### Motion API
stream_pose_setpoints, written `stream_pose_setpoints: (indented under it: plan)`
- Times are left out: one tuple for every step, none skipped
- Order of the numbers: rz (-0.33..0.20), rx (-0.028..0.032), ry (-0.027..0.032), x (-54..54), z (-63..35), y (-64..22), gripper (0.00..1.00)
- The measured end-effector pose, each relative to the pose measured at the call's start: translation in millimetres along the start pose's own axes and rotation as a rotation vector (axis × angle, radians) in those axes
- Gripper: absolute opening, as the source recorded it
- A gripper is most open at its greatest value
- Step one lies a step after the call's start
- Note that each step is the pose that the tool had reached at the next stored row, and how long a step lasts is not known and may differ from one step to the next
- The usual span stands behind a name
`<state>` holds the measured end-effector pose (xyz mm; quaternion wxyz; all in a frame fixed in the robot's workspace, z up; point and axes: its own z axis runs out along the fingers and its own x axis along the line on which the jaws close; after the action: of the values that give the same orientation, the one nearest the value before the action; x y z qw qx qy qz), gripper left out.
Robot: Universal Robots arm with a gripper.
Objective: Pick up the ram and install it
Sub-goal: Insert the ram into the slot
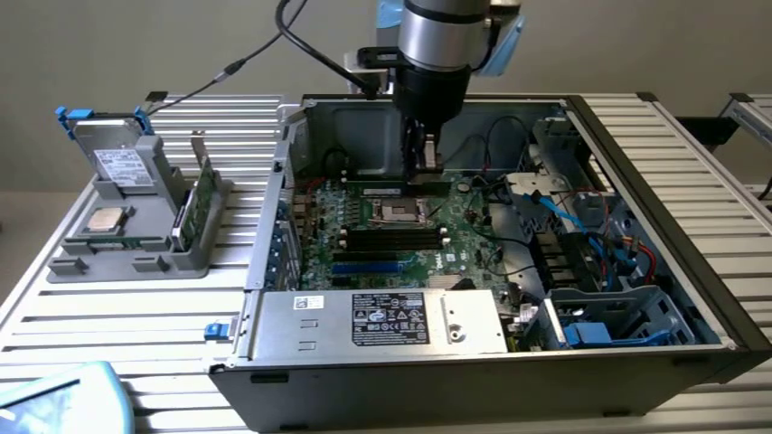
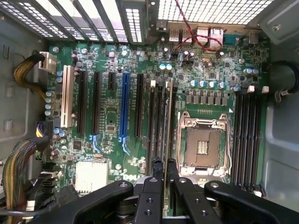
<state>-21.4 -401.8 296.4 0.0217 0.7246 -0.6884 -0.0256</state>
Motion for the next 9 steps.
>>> stream_pose_setpoints:
  plan:
    - [-0.001, -0.0001, 0.0002, 0.0, 1.7, 0.1, 0.14]
    - [-0.001, -0.0001, 0.0003, 0.1, 3.6, 0.2, 0.14]
    - [-0.002, -0.0001, 0.0003, 0.1, 5.4, 0.3, 0.14]
    - [-0.003, -0.0001, 0.0004, 0.1, 7.2, 0.3, 0.14]
    - [-0.003, -0.0001, 0.0002, 0.1, 9.0, 0.3, 0.14]
    - [-0.005, -0.0001, 0.0004, 0.1, 10.8, 0.3, 0.14]
    - [-0.008, -0.0002, 0.0007, 0.2, 12.6, 0.2, 0.14]
    - [-0.012, -0.0002, 0.0010, 0.3, 14.6, 0.1, 0.14]
    - [-0.016, -0.0002, 0.0012, 0.3, 16.2, 0.0, 0.14]
